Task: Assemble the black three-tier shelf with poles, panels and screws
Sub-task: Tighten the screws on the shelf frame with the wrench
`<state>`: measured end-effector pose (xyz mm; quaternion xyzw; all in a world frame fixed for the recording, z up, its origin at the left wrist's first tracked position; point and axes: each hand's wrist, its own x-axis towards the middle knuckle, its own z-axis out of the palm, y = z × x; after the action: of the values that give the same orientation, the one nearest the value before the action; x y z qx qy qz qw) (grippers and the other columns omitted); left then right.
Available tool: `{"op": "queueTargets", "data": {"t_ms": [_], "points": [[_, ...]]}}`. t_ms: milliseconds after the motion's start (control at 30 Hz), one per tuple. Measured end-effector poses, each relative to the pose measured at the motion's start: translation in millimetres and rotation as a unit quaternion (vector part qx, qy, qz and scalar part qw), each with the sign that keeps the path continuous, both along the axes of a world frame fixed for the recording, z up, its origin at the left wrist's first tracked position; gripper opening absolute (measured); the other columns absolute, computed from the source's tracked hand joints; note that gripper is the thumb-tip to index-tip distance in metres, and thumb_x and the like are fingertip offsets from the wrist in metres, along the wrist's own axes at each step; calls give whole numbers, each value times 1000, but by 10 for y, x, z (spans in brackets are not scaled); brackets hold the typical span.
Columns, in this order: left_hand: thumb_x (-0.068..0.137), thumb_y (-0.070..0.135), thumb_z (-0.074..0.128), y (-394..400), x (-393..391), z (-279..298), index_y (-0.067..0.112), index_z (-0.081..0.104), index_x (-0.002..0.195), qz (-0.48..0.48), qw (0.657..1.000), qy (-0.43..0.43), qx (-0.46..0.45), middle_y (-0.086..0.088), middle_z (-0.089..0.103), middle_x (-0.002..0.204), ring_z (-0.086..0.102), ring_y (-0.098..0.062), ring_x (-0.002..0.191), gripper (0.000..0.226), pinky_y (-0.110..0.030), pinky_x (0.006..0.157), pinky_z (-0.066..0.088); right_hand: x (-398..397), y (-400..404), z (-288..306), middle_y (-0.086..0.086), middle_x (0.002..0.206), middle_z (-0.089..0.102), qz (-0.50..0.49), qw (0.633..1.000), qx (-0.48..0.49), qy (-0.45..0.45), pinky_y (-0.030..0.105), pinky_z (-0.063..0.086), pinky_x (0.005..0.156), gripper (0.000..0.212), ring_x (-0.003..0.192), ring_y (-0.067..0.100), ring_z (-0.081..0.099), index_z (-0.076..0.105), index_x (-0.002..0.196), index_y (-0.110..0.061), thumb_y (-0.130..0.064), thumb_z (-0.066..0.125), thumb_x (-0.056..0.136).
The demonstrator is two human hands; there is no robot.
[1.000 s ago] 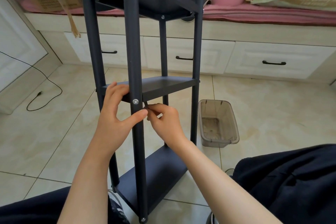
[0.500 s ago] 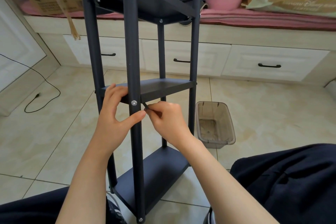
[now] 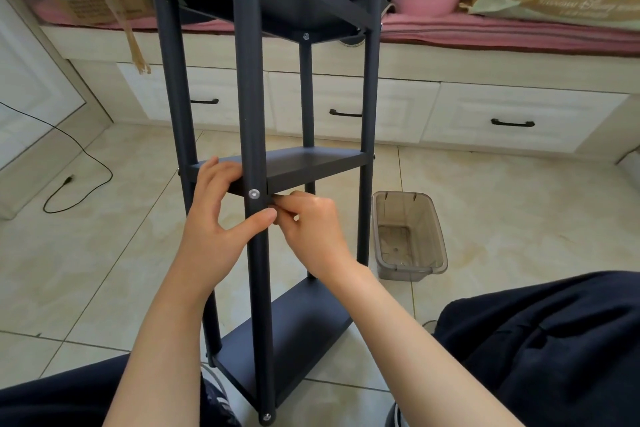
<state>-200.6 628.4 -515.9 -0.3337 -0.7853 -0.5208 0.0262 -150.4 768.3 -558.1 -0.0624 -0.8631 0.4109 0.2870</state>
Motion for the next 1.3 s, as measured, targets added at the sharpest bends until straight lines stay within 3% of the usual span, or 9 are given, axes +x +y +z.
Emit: {"op": "queueTargets", "data": {"t_ms": [233,333,567,700,833,967,1067,1167,1300], "points": [[77,26,71,8,3,18,36,55,122,-1,1000,3,0,13,53,135,24,15,139,49,-5,112,19,-90,-114,-152,9,84,73,-31,997,-23,71,45,51,67,15,78,31,62,77,97,-4,-7,64,91],[77,27,71,1,11,21,40,53,122,0,1000,1,-4,20,51,134,24,12,141,50,-4,111,19,-159,-152,-212,6,93,75,-46,993,-32,108,42,53,74,17,88,30,63,77,98,-4,-7,63,90],[76,26,72,-6,14,19,31,54,124,4,1000,-4,-2,9,52,136,24,13,140,52,-6,113,19,-292,-234,-327,5,90,74,-57,984,-85,144,38,53,77,29,94,27,61,76,87,-3,-18,51,88],[76,25,71,-18,-6,7,35,53,124,8,1000,-11,2,11,51,138,22,13,142,52,-4,111,19,-354,-295,-361,4,88,73,-53,980,-127,147,25,49,80,30,95,20,59,76,83,-4,-21,51,87],[76,26,71,-31,-37,-7,40,52,123,13,1000,-16,1,13,50,140,21,10,144,52,-3,110,20,-406,-348,-377,7,90,73,-33,976,-166,137,45,53,78,31,94,27,63,75,86,-3,-24,51,88],[77,27,71,-48,-68,-20,47,51,121,16,1000,-15,6,23,49,137,20,14,142,52,-1,109,20,-429,-366,-407,8,91,72,-29,978,-163,125,49,53,74,29,89,29,63,74,90,-3,-22,52,89],[77,26,71,-51,-85,-22,50,51,119,12,1000,-6,8,29,49,132,21,19,139,52,1,106,20,-409,-340,-450,6,89,72,-25,980,-165,106,43,53,72,24,84,23,62,75,97,-5,-19,56,91],[78,27,71,-50,-89,-22,51,52,117,12,1000,-6,8,31,50,130,21,20,138,50,2,105,20,-330,-273,-512,3,83,69,-39,982,-156,100,21,44,65,21,75,10,56,75,101,-7,-17,59,93],[78,30,72,-41,-76,-26,55,52,115,16,1000,1,3,44,47,125,20,22,137,49,5,101,18,-160,-92,-577,0,76,66,-65,987,-119,92,13,40,62,12,68,9,55,75,94,-5,-8,63,93]]}}
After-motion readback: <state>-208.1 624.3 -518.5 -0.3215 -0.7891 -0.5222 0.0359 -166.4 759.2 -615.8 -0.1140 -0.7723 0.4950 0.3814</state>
